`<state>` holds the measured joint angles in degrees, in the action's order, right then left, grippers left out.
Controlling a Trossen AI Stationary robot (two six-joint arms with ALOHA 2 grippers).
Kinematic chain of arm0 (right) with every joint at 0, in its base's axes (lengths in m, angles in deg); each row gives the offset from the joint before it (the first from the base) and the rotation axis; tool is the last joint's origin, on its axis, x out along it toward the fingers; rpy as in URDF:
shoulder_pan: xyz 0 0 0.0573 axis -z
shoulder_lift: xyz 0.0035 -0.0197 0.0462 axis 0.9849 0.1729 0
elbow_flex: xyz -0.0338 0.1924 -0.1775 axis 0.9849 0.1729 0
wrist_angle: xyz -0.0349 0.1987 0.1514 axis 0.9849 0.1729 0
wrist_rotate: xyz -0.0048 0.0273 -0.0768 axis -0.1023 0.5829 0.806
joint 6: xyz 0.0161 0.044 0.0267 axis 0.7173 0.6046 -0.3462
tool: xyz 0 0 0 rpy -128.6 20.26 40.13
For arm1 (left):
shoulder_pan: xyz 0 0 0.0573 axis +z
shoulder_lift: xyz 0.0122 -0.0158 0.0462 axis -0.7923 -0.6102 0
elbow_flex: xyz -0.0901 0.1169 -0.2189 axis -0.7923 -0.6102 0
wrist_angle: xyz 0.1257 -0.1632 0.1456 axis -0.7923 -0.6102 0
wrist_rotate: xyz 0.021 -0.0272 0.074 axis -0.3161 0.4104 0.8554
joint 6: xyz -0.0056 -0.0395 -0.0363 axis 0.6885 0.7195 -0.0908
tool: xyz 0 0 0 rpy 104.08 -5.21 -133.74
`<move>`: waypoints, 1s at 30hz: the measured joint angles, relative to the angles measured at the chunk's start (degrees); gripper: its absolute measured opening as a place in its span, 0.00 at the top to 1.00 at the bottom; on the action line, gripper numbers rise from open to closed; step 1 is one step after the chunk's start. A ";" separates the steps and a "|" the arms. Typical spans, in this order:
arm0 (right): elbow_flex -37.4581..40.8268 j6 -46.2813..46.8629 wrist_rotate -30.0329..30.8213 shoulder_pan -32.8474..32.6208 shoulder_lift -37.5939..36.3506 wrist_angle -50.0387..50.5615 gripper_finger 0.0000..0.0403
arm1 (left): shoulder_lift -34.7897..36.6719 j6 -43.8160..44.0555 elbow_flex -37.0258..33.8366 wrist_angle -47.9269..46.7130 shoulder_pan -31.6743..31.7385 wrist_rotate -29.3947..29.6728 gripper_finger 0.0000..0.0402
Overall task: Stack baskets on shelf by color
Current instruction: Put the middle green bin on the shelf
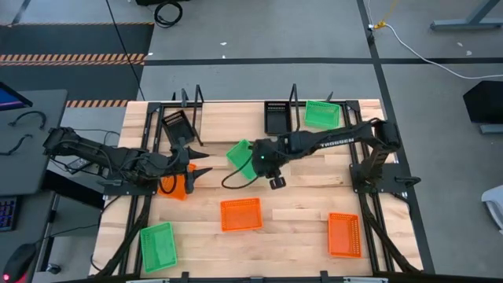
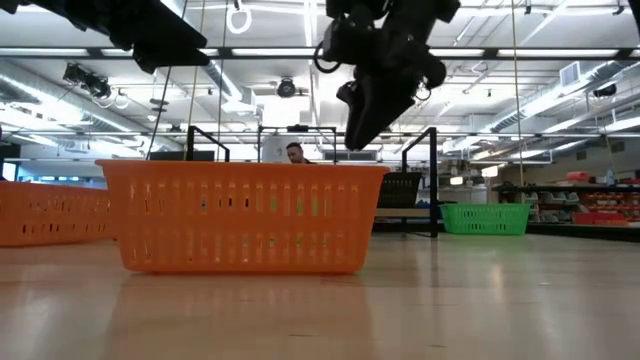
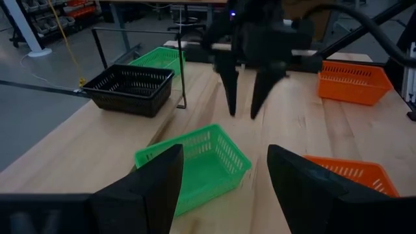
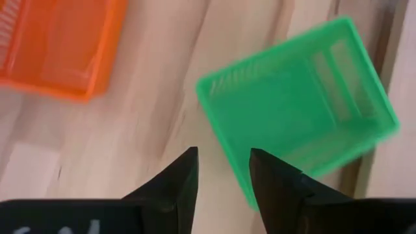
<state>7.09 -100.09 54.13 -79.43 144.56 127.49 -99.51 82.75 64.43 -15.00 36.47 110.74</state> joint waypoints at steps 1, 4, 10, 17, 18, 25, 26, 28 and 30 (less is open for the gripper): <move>1.25 -0.21 -0.19 -0.23 0.00 -2.39 0.64 | -0.01 0.02 0.00 0.17 0.00 -0.02 0.42; 4.62 -2.15 -1.21 -0.36 0.02 -8.29 0.64 | -0.02 0.00 0.00 0.16 0.00 -0.02 0.42; 7.98 -4.77 -1.49 0.25 0.02 -11.53 0.63 | -0.04 -0.12 0.00 0.15 0.00 -0.02 0.42; 8.59 -5.88 -1.53 1.01 2.40 -14.87 0.60 | -0.04 -0.22 0.00 -0.57 0.00 -0.02 0.42; 8.54 -5.88 -1.51 1.06 2.97 -15.76 0.60 | -0.07 -0.24 0.00 -0.97 -0.01 -0.04 0.42; 8.02 -3.23 -1.02 1.17 3.93 -16.36 0.60 | -0.07 0.08 -0.02 -1.84 0.07 -0.03 0.42; 7.97 -2.65 -1.12 1.17 3.79 -16.35 0.60 | -0.07 0.14 -0.04 -1.75 0.11 -0.03 0.42; 7.99 -2.07 -1.11 1.13 3.61 -16.04 0.60 | 0.03 -0.01 -0.03 -1.12 0.15 0.00 0.42; 7.99 -1.99 -1.05 1.15 3.61 -16.36 0.60 | -0.01 -0.09 -0.04 0.60 0.37 0.08 0.42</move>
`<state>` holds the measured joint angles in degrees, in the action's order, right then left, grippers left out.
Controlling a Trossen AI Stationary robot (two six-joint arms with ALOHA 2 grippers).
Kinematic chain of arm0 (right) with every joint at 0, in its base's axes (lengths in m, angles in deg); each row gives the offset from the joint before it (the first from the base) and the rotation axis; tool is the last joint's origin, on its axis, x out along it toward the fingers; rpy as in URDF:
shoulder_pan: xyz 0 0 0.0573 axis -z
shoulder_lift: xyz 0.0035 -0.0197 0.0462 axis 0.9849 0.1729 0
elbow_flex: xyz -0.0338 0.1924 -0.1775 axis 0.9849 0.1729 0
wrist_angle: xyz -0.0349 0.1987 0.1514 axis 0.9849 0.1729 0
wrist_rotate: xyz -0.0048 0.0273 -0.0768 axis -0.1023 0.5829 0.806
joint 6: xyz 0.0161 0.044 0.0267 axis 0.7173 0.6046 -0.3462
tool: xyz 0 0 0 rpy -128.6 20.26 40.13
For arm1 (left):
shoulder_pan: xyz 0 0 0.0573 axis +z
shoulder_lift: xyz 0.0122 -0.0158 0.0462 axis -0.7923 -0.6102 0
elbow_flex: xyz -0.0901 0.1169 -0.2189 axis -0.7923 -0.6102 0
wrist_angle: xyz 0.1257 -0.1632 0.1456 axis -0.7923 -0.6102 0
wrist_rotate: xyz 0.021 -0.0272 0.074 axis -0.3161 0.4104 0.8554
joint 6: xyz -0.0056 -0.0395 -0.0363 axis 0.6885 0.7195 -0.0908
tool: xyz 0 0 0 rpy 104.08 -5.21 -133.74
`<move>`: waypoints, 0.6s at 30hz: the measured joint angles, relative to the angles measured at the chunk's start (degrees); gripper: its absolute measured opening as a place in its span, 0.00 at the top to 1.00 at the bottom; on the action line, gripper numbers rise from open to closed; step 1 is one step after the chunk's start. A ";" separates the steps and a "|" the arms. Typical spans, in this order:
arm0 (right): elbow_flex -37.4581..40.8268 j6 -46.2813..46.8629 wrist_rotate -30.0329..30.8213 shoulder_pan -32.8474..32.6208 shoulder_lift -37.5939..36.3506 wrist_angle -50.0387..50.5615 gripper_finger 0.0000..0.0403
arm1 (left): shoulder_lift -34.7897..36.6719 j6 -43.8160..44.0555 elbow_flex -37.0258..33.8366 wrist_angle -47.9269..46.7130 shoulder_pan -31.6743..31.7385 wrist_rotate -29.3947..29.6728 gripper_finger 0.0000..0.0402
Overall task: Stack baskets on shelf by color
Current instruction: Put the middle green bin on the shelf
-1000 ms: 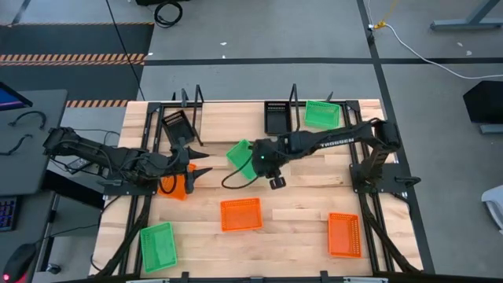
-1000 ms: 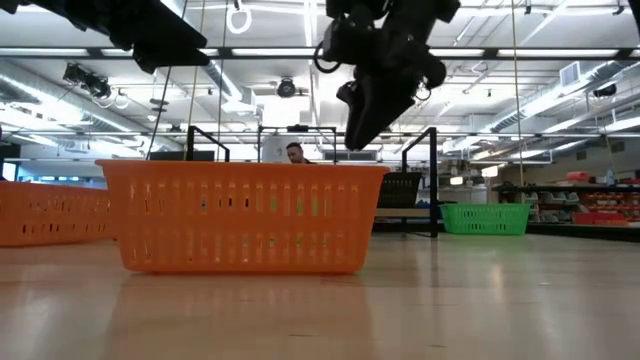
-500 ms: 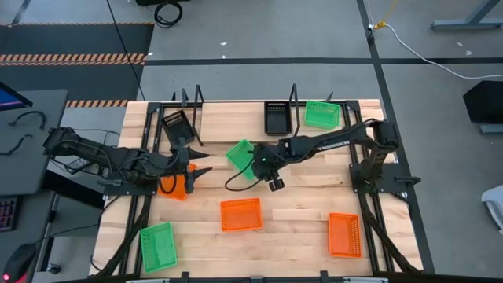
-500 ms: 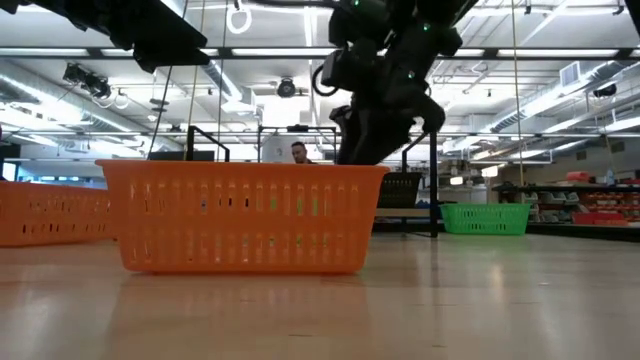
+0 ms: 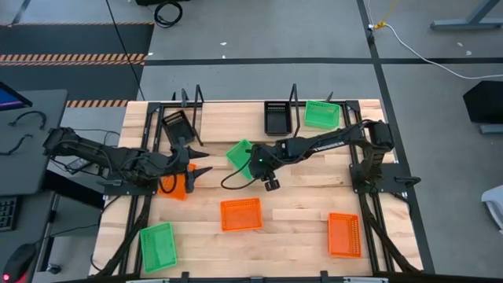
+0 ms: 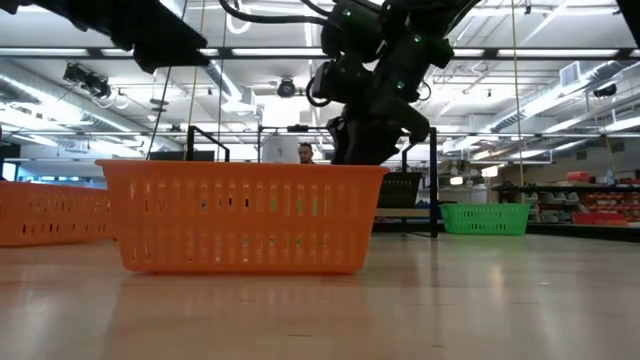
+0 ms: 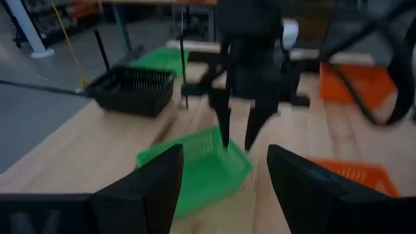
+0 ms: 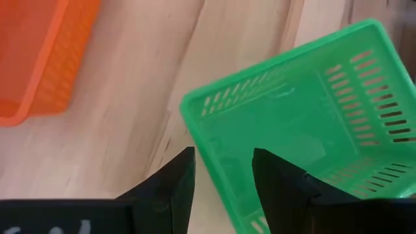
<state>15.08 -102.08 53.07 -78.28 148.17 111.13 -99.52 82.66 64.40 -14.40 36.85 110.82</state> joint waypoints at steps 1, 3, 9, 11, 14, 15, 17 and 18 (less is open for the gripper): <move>0.00 0.17 -0.03 0.17 0.00 0.11 0.60 | -0.04 0.00 0.02 1.15 0.00 0.00 0.42; 0.00 1.05 -0.04 0.30 -0.02 0.75 0.60 | -0.01 -0.06 0.02 2.36 0.00 0.03 0.42; 1.34 2.20 0.02 0.19 -0.04 1.11 0.60 | -0.12 3.46 0.02 1.10 -0.87 -1.35 0.42; 2.51 1.55 0.06 0.15 -0.04 0.09 0.60 | -1.02 3.39 0.02 1.19 -1.29 -1.42 0.42; 5.04 -0.52 -0.01 0.44 -0.04 -4.36 0.60 | -1.71 3.00 0.02 1.54 -1.36 -1.35 0.42; 5.81 -1.43 0.00 0.54 -0.04 -5.23 0.60 | -2.01 2.96 0.02 1.72 -1.24 -1.37 0.42; 6.60 -2.62 0.05 0.75 -0.02 -7.19 0.60 | -2.35 2.84 0.02 1.52 -0.95 -1.41 0.42; 6.77 -2.62 0.09 0.76 -0.02 -8.05 0.60 | -2.30 2.84 0.02 1.75 -0.93 -1.39 0.42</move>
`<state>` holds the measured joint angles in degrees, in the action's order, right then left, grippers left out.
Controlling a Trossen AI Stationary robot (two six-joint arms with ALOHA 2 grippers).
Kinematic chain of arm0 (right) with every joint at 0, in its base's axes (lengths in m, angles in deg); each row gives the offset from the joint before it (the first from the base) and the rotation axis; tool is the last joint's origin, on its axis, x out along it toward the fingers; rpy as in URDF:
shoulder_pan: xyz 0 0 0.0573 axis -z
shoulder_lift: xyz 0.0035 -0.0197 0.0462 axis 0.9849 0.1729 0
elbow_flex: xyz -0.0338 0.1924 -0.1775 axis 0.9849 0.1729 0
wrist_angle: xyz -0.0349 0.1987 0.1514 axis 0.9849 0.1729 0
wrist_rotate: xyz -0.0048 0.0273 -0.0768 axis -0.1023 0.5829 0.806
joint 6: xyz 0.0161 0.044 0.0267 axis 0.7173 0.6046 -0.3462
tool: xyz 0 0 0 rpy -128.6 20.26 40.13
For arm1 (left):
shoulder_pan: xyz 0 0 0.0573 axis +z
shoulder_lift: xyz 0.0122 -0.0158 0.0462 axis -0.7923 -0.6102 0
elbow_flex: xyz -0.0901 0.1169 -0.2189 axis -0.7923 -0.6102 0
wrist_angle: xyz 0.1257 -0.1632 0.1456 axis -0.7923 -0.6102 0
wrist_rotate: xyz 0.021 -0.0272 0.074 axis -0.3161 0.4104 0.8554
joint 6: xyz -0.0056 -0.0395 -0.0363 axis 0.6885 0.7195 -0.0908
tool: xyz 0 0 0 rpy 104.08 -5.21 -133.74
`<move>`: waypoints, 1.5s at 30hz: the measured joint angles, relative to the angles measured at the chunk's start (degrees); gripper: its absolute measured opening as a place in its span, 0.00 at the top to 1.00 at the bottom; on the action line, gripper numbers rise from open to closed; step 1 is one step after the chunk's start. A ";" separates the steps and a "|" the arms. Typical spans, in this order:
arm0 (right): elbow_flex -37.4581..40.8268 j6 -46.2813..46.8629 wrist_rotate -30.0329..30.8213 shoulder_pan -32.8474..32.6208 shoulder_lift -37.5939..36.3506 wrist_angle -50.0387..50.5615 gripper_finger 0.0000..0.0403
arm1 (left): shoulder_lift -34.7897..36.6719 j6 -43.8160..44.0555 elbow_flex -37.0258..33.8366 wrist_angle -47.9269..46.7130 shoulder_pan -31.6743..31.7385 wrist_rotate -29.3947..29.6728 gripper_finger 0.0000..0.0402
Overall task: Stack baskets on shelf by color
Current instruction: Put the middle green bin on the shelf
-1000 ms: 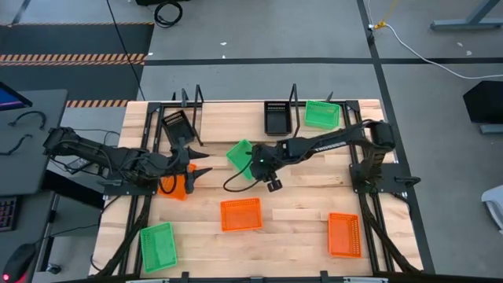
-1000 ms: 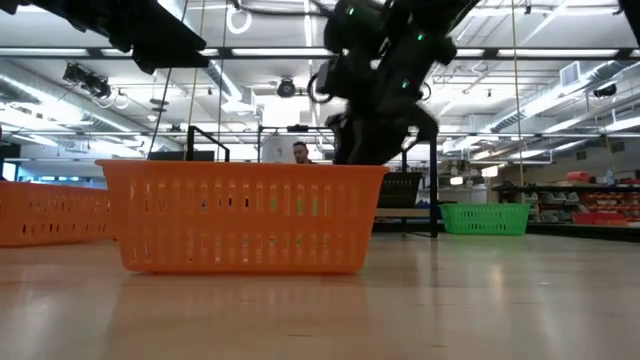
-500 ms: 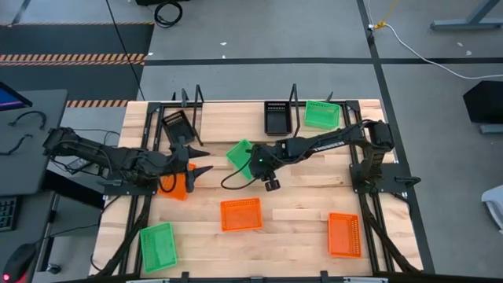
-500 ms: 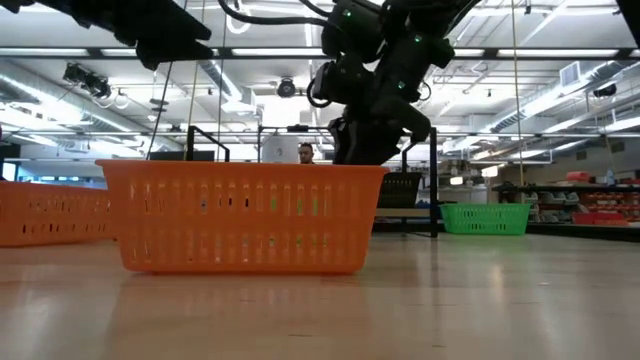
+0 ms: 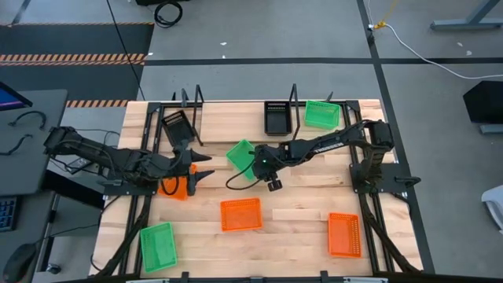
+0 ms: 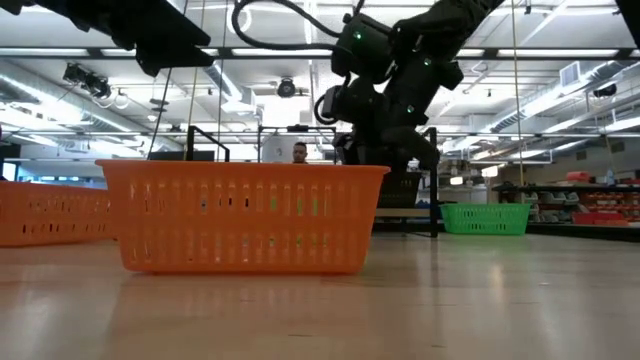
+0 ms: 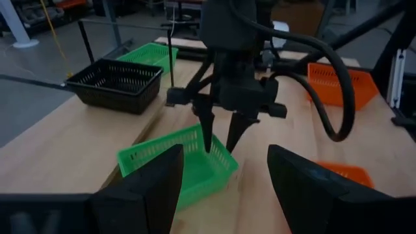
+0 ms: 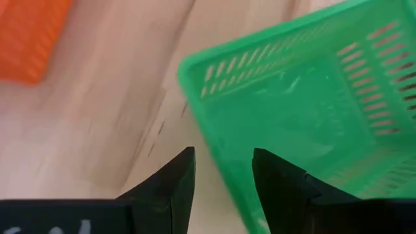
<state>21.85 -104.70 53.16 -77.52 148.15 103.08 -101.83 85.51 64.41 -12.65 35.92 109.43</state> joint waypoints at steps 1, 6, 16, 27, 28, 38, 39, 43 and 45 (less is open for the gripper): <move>0.08 -0.02 -0.06 -0.04 -0.02 -0.09 0.60 | 0.05 0.00 0.00 0.10 0.03 0.02 0.42; 0.26 -0.17 -0.11 -0.13 -0.02 -0.17 0.60 | 0.06 0.02 0.00 0.08 -0.16 0.00 0.42; 0.26 0.26 -1.00 -0.13 -0.02 -1.46 0.67 | 0.06 0.04 0.00 0.12 -0.19 0.00 0.42; 0.23 -3.64 -3.60 -1.39 -0.02 -3.64 0.96 | 0.06 0.11 0.00 0.15 -0.21 -0.02 0.42; 0.22 -3.63 -3.64 -1.39 -0.02 -4.07 0.95 | 0.06 0.11 0.00 0.15 -0.21 -0.02 0.42; -4.12 -4.66 -3.54 -2.86 -0.04 -4.95 0.97 | 0.06 0.18 0.00 0.17 -0.21 -0.02 0.42; -5.27 -4.68 -3.53 -3.15 -0.04 -4.94 0.97 | 0.06 0.22 0.00 0.21 -0.21 -0.02 0.42; -11.01 -5.14 -0.68 -3.74 -0.13 -1.92 0.97 | 0.06 0.24 0.00 0.23 -0.21 -0.02 0.42; -13.75 -4.09 2.30 -3.64 -0.15 1.20 0.97 | 0.06 0.45 0.00 0.22 -0.21 -0.03 0.42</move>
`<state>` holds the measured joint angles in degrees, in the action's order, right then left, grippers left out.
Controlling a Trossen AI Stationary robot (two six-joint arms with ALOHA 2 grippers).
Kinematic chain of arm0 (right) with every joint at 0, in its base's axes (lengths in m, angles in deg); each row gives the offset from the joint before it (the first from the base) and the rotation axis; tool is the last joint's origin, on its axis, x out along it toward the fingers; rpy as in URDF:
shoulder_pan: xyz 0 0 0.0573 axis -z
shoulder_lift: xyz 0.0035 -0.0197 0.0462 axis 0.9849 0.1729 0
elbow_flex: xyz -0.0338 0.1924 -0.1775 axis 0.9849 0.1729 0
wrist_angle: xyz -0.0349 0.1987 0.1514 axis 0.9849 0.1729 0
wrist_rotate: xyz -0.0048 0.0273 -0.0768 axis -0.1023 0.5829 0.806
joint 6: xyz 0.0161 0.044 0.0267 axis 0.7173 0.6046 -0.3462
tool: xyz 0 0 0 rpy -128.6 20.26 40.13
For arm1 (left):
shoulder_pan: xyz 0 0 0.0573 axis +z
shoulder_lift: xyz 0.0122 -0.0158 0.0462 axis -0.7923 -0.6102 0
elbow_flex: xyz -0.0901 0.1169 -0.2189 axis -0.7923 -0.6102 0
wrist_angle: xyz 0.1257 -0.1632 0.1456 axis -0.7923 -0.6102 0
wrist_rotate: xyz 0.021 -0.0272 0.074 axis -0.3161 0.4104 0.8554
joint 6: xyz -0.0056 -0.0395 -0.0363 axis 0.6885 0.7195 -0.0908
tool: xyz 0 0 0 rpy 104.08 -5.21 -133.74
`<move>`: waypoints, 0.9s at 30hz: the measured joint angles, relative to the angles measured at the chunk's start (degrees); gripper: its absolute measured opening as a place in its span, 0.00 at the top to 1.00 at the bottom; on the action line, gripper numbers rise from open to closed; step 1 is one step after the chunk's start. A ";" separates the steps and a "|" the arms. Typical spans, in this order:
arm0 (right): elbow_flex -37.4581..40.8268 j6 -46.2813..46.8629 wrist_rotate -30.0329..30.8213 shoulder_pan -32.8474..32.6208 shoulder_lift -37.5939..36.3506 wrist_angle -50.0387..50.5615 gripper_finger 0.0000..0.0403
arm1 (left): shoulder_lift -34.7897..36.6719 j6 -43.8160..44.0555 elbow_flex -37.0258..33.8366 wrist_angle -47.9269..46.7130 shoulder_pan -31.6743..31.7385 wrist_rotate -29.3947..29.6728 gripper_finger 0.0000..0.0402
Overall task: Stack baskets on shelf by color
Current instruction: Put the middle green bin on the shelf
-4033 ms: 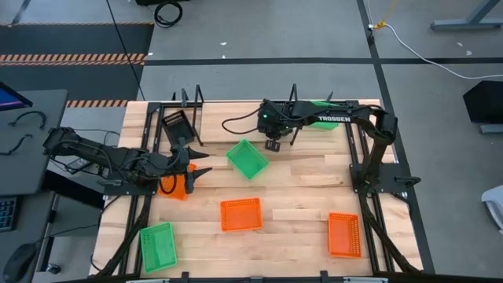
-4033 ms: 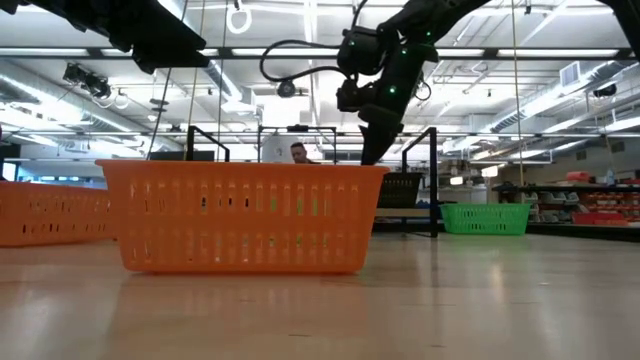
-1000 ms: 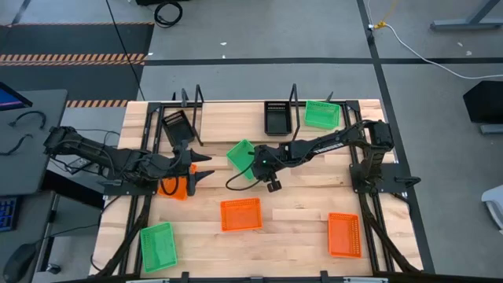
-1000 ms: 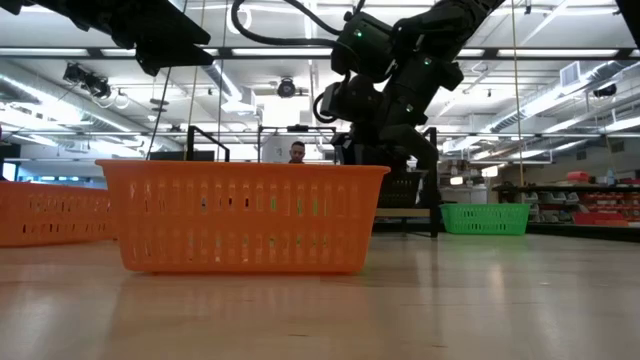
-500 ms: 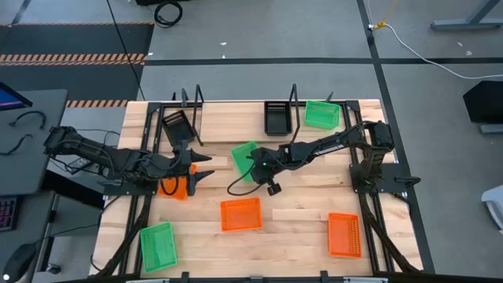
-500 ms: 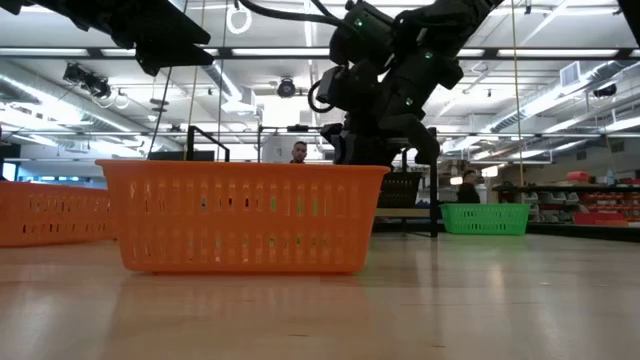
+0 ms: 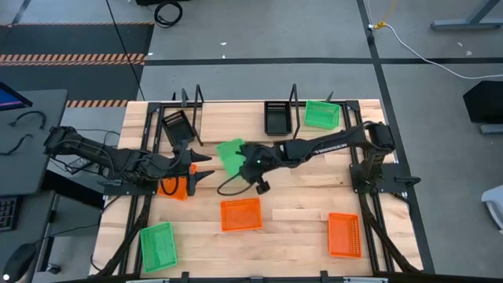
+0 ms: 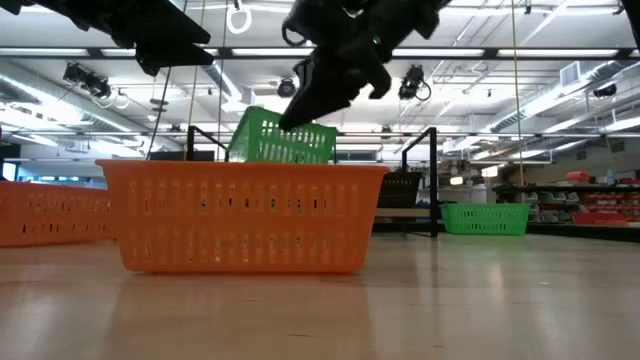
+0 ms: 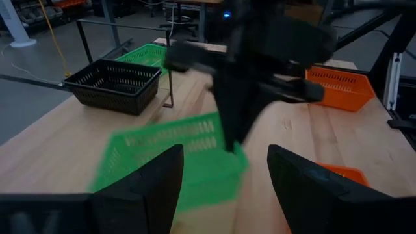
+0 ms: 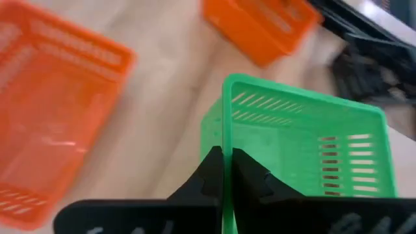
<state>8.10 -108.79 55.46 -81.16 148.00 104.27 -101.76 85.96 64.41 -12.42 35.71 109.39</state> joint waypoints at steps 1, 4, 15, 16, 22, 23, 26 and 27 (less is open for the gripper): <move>-1.06 1.19 1.66 0.12 0.00 1.45 0.97 | 0.00 0.11 0.00 -0.01 0.00 -0.01 0.42; -2.75 4.13 6.31 0.99 -0.01 3.34 0.97 | 0.00 0.16 0.00 -0.01 0.00 -0.01 0.42; -2.69 4.10 6.30 10.95 0.13 1.08 0.97 | 0.00 1.05 0.00 -0.01 0.00 -0.01 0.42; -2.69 3.52 5.19 12.05 0.13 0.41 0.97 | 0.00 1.36 0.00 -0.01 0.00 0.01 0.42; -2.65 2.63 -1.34 17.24 2.46 -2.30 0.97 | 0.02 1.71 0.00 0.27 0.00 0.01 0.42; -2.69 2.60 -1.03 17.68 2.81 -1.68 0.97 | 0.02 1.70 0.00 0.27 0.00 0.01 0.42; -2.58 2.63 -0.63 18.31 3.38 0.20 0.97 | 0.02 1.64 0.02 1.05 0.00 0.01 0.42; -2.65 2.87 -0.66 18.35 3.69 -0.23 0.97 | 0.02 1.46 0.02 1.17 0.00 0.01 0.42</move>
<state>5.45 -105.92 54.80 -62.81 151.69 104.05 -101.74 87.42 64.43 -11.25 35.71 109.40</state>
